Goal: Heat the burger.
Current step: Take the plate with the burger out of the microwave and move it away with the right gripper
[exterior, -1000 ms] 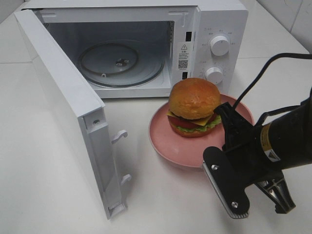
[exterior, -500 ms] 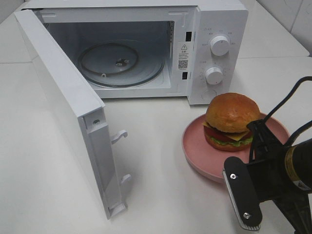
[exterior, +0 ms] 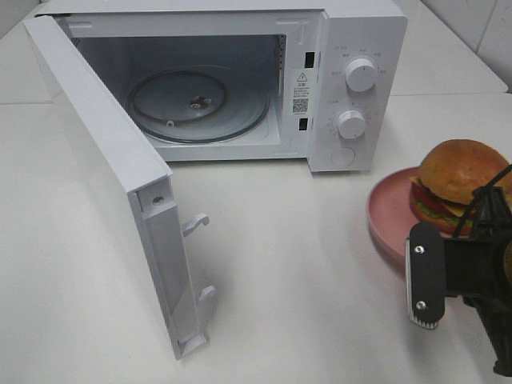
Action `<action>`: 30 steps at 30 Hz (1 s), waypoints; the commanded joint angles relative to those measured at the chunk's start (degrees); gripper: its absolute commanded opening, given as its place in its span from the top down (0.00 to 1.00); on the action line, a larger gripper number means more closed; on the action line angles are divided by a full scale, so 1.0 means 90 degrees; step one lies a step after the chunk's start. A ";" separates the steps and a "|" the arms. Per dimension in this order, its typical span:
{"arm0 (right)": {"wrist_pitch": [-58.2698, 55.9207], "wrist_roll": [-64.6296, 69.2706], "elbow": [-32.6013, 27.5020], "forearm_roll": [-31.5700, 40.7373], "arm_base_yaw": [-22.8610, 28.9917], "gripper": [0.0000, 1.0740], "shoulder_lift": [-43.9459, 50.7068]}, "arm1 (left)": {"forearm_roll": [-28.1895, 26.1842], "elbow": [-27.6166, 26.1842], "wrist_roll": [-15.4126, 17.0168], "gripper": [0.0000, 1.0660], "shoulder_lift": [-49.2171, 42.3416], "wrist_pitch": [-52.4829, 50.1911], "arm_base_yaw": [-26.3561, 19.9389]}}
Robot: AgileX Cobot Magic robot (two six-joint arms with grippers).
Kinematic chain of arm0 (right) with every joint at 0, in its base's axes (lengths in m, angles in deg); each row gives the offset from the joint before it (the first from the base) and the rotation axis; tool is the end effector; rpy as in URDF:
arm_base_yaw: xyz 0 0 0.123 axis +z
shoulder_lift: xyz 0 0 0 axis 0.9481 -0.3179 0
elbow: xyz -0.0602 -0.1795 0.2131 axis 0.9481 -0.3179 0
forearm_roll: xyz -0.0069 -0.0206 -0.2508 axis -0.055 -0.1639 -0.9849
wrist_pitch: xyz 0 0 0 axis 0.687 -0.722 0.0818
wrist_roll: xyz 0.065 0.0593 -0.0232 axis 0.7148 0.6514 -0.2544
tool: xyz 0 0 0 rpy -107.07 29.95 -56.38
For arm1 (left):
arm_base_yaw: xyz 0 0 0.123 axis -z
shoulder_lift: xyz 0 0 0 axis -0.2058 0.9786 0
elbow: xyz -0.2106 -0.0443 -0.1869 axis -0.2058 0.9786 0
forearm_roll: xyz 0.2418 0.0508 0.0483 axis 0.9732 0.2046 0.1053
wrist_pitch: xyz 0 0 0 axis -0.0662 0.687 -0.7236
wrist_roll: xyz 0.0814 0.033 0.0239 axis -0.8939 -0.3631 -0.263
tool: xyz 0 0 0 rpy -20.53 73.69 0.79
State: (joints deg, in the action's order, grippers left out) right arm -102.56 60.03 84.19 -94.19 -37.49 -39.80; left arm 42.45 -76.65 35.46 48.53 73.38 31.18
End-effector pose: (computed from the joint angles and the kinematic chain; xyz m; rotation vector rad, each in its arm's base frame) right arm 0.1722 0.0842 0.1356 -1.8914 1.9326 -0.5297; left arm -0.0071 -0.0038 0.2803 0.4678 1.9674 -0.2215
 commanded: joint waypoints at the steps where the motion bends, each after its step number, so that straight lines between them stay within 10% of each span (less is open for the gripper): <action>1: 0.0210 0.0140 0.0019 -0.0401 -0.0611 1.00 0.0115 | -0.0006 0.0006 -0.0013 1.00 -0.0140 0.0000 0.0000; 11: 0.1241 0.0108 0.0025 -0.0968 -0.1732 1.00 0.0102 | -0.0006 0.0006 -0.0013 1.00 -0.0140 0.0000 0.0000; 30: 0.1630 0.0395 0.0166 -0.0987 -0.1783 0.86 -0.0573 | -0.0006 0.0006 -0.0013 1.00 -0.0140 0.0000 0.0000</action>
State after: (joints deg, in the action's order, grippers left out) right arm -88.58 62.95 85.05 -101.93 -53.36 -45.47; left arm 42.45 -76.65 35.46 48.53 73.38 31.18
